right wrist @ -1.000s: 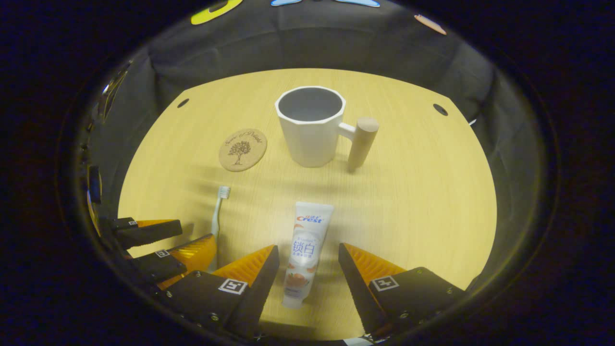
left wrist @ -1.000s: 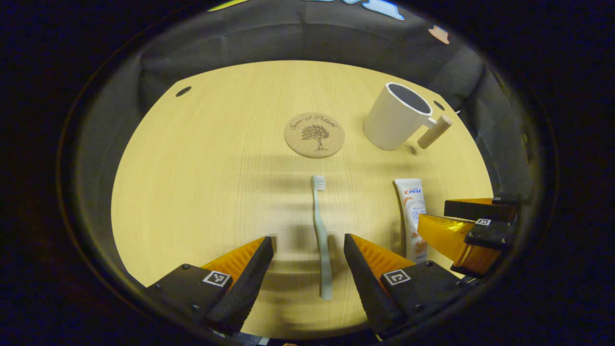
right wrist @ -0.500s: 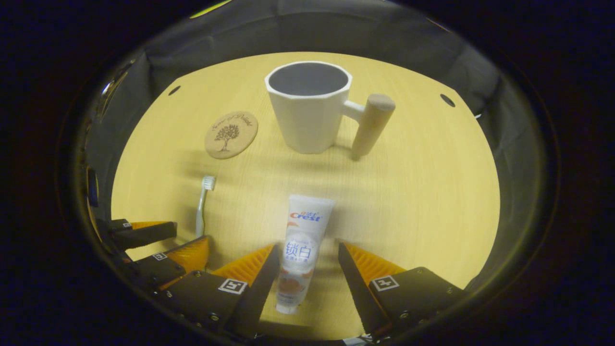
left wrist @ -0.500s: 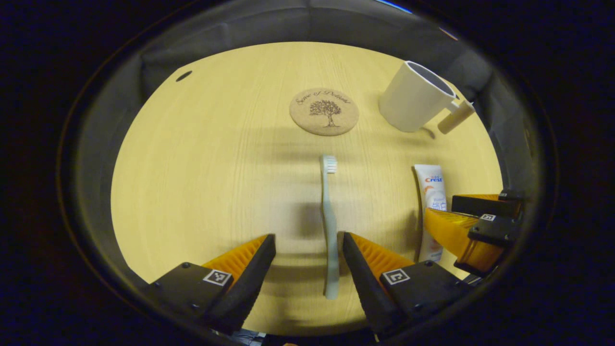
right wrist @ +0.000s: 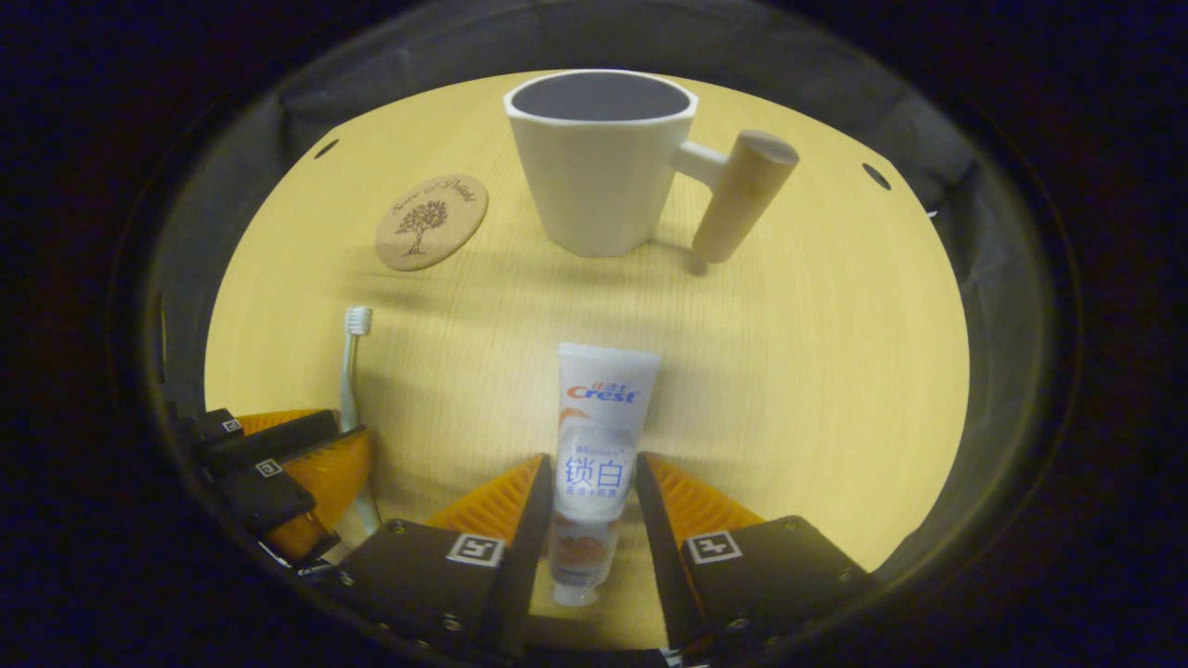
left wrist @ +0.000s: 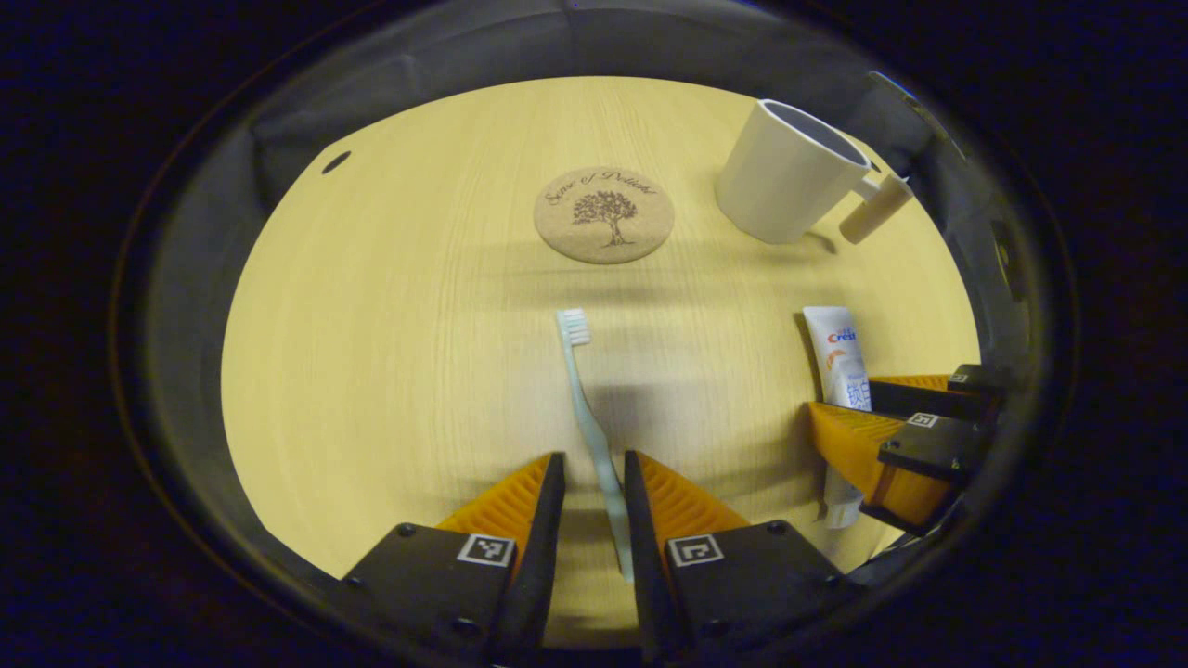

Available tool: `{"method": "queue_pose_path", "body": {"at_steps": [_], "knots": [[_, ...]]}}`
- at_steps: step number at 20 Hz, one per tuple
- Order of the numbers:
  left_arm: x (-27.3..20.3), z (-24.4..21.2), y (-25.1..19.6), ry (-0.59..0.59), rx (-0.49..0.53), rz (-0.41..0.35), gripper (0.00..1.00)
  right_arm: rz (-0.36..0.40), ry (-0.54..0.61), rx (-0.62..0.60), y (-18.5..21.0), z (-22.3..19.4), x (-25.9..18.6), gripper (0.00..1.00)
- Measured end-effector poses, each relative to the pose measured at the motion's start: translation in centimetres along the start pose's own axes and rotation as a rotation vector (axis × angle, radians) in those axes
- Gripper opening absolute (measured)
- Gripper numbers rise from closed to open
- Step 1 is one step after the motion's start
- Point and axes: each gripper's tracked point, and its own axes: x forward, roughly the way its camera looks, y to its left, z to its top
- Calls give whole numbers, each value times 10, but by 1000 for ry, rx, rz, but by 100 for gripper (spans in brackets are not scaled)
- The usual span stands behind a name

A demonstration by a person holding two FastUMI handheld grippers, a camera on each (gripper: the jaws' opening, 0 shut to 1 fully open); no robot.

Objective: Put the toothbrush and toothpaste on the desktop into the cup, then pick up the cup and place it on the coaster on the desktop.

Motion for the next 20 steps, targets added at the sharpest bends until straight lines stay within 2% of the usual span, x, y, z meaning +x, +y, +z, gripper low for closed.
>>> {"method": "queue_pose_path", "body": {"at_steps": [1,3,4,6,7,16,20], "knots": [[1,1,-1,7,8,2,43,3,10,-6,1,-4,4,41],[2,4,-2,1,7,1,42,6,14,9,-1,-3,5,41],[1,3,-4,20,2,1,18,12,18,25,0,-3,4,29],[2,6,-4,19,17,3,19,21,8,45,-2,-1,-2,29],[2,6,-5,22,9,4,11,38,17,59,1,-4,4,21],[1,7,-3,-37,-28,-8,8,128,5,149,7,-5,3,18],[-18,16,9,-131,-41,-2,8,140,-52,180,6,4,-1,18]]}}
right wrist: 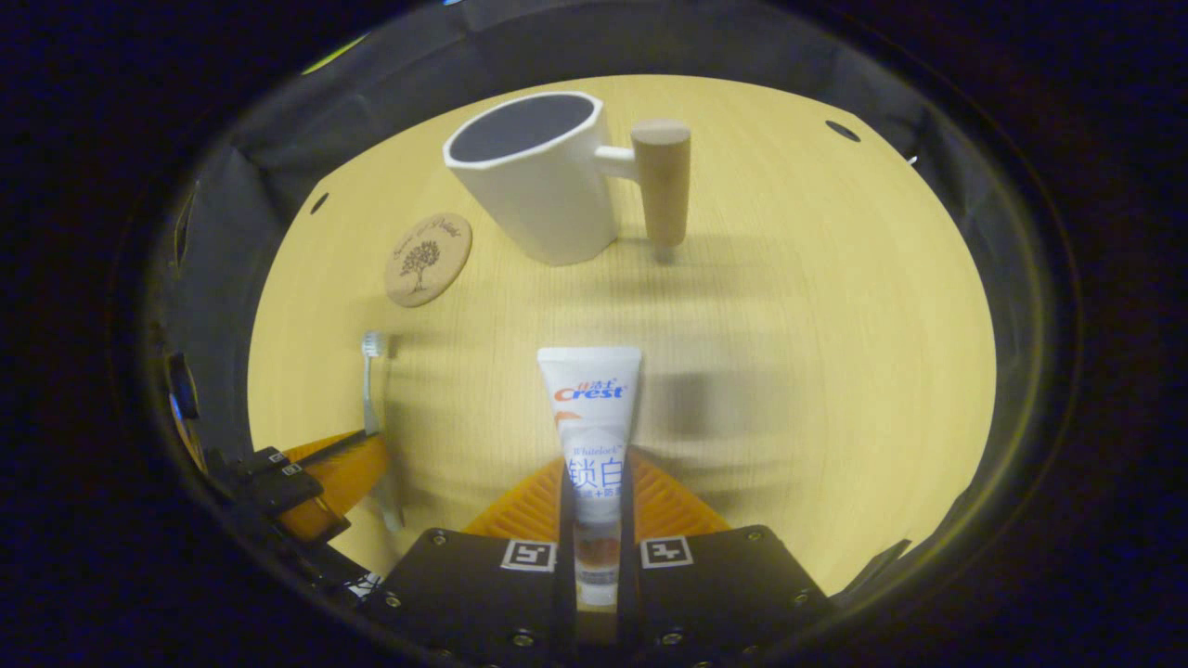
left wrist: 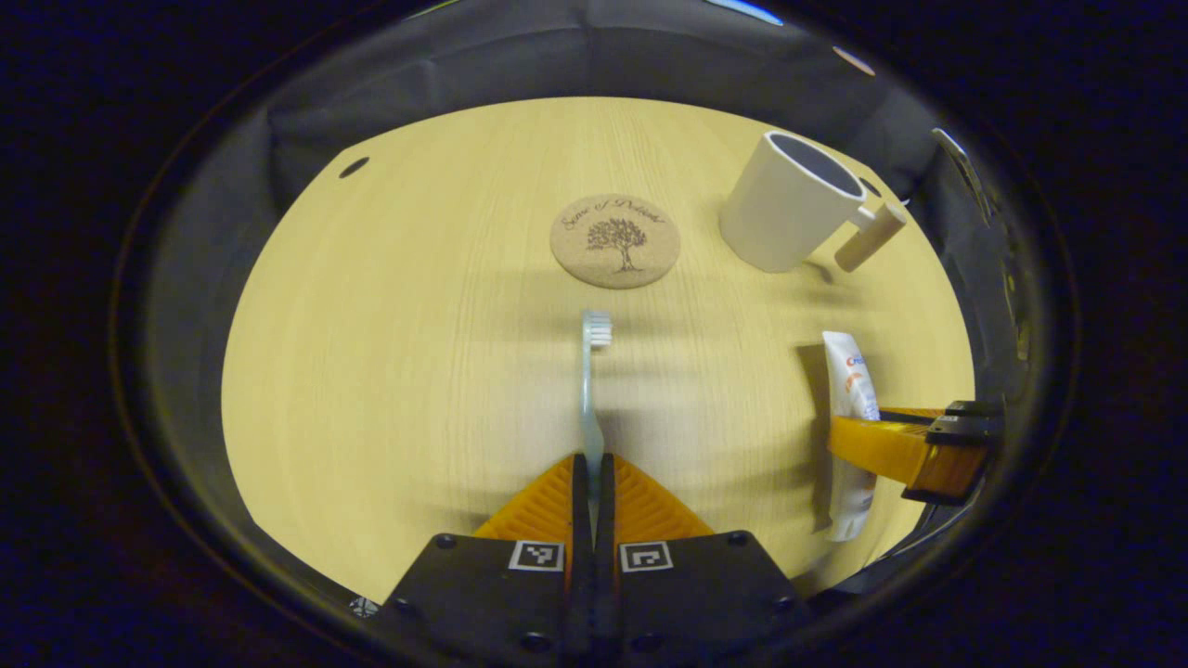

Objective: Put the toothbrush and toothpaste on the desktop into the cup, then pick up the cup and place it on the coaster on the desktop.

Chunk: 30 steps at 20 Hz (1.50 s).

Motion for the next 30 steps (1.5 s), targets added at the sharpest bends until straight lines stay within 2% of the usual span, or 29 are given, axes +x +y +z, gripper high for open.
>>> {"method": "queue_pose_path", "body": {"at_steps": [4,6,12,18,24,30], "knots": [[-21,31,4,-140,51,19,8,26,-117,40,4,26,-26,19],[-33,50,2,-216,68,17,8,50,-207,61,4,49,-52,18],[-64,81,5,-320,35,-7,8,91,-372,100,-5,108,-126,18],[-83,102,18,-378,27,2,8,143,-489,95,16,154,-135,18],[-98,110,23,-417,67,0,8,179,-565,121,33,207,-132,18],[-108,110,34,-428,91,15,8,190,-612,164,36,248,-111,18]]}}
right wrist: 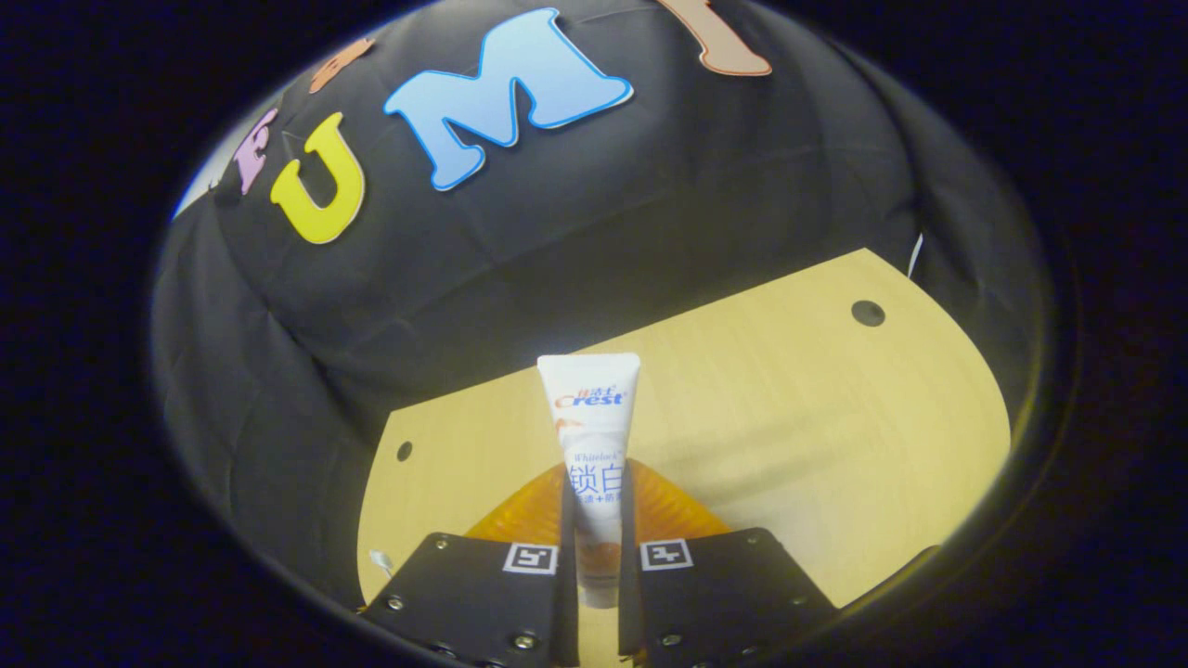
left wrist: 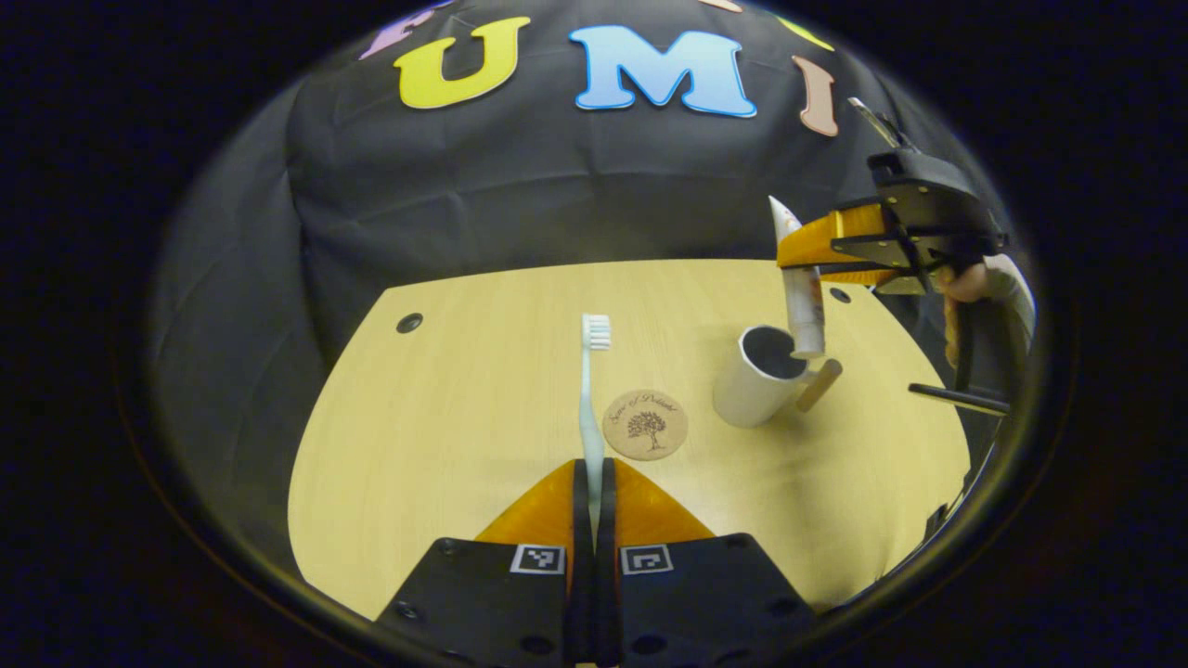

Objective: Put the toothbrush and toothpaste on the desktop into the cup, then pick up the cup and place it on the coaster on the desktop.

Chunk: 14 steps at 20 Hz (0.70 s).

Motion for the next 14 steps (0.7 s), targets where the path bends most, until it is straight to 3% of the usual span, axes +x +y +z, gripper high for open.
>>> {"method": "queue_pose_path", "body": {"at_steps": [2,6,14], "knots": [[-3,2,2,-1,6,1,8,-20,4,-2,-6,-3,13,14],[-11,2,6,10,2,14,8,-51,4,-34,-15,-9,29,18],[-5,-3,20,34,-30,38,8,-47,-54,-68,-8,-15,34,18]]}}
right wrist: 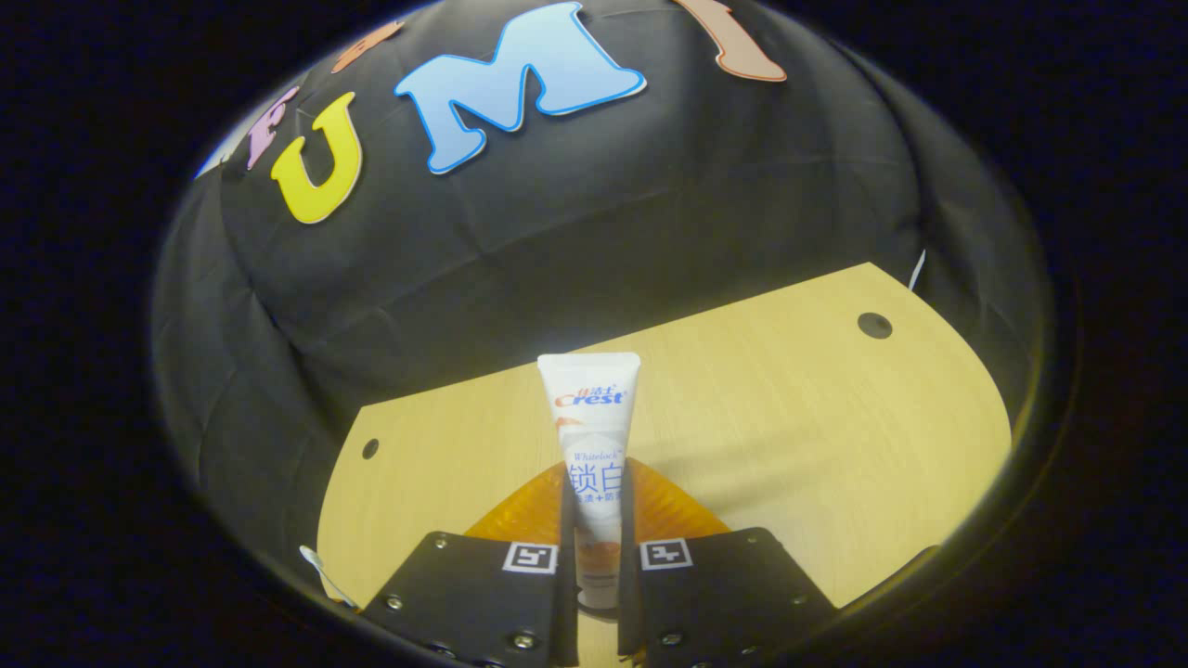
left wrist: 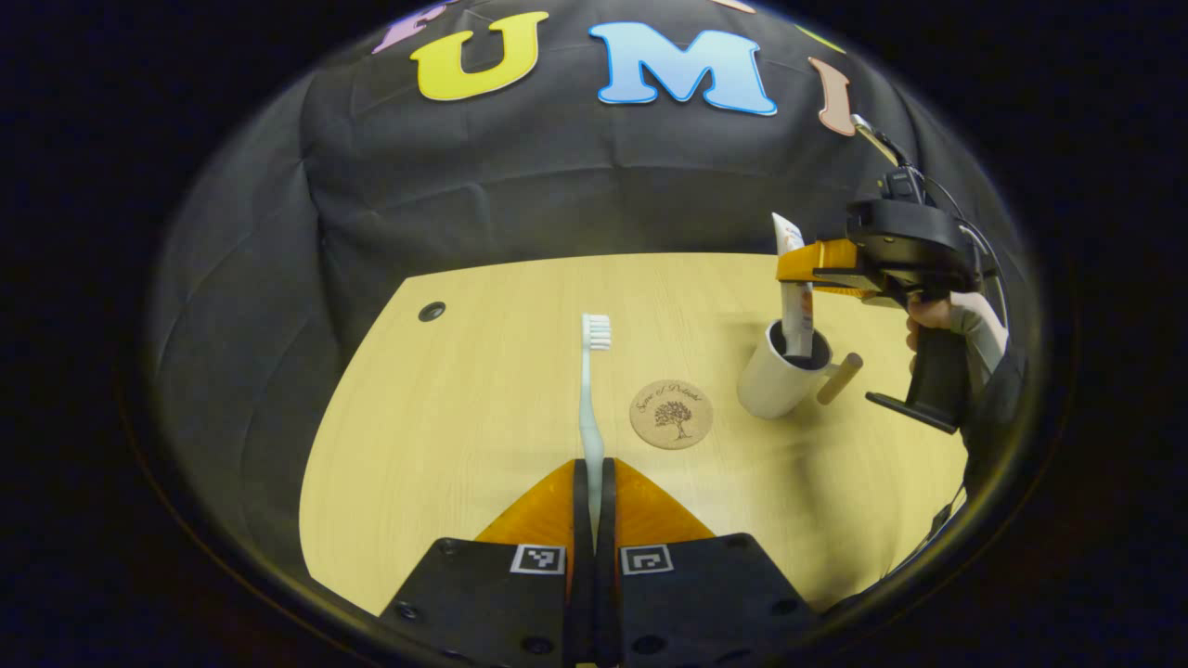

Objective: Put the toothbrush and toothpaste on the desktop into the cup, then pick up the cup and place it on the coaster on the desktop.

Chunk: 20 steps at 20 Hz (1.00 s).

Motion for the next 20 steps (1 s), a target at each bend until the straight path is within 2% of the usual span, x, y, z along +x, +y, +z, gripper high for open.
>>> {"method": "queue_pose_path", "body": {"at_steps": [5,9,10,13,15,16,17,18,19,20], "knots": [[-1,-2,0,10,-17,-1,8,-18,17,-19,-6,-16,1,18],[-1,-3,1,10,-26,6,8,-19,17,-25,-4,-22,-3,27],[-1,-2,2,9,-28,6,8,-24,31,-32,-5,-26,-7,32],[-1,0,1,3,-31,1,9,-24,61,-33,-5,-40,-10,33],[-4,0,0,-1,-33,-2,8,-17,80,-31,-4,-48,-12,39],[-7,-3,0,-3,-36,-2,8,-19,80,-37,-3,-50,-12,31],[-9,-5,1,-3,-40,-2,8,-19,83,-46,-3,-51,-16,39],[-9,-4,1,-4,-44,-2,8,-17,85,-54,-2,-51,-19,31],[-9,-4,2,-5,-48,-2,8,-9,87,-58,0,-52,-19,42],[-11,-5,2,-8,-50,-1,7,-10,85,-64,1,-52,-21,41]]}}
